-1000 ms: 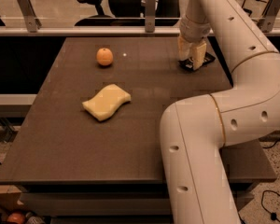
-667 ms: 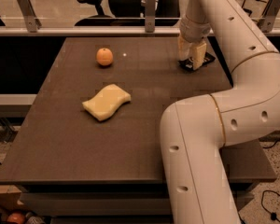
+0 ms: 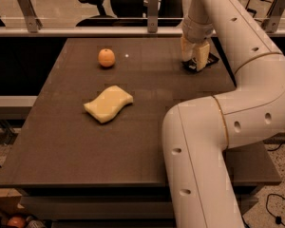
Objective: Move rxbar chocolate near sponge
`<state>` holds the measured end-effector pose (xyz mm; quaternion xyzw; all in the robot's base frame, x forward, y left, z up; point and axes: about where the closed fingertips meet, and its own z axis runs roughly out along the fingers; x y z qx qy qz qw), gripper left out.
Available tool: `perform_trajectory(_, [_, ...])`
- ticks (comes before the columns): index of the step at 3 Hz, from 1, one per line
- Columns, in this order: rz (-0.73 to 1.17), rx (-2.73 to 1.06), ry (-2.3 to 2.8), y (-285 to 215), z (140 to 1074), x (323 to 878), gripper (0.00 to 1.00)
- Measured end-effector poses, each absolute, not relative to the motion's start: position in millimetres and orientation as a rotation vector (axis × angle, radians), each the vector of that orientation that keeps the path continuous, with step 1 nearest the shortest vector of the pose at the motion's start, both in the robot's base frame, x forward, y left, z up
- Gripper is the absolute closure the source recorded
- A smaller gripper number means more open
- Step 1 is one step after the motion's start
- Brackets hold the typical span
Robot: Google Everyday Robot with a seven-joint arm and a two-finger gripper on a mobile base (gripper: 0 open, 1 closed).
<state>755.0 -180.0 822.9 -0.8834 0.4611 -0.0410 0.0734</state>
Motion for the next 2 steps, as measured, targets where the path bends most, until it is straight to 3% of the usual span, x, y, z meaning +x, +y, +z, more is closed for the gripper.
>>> perform_trajectory(2, [-0.123,-2.652,1.384,-179.8,822.3,754.2,0.61])
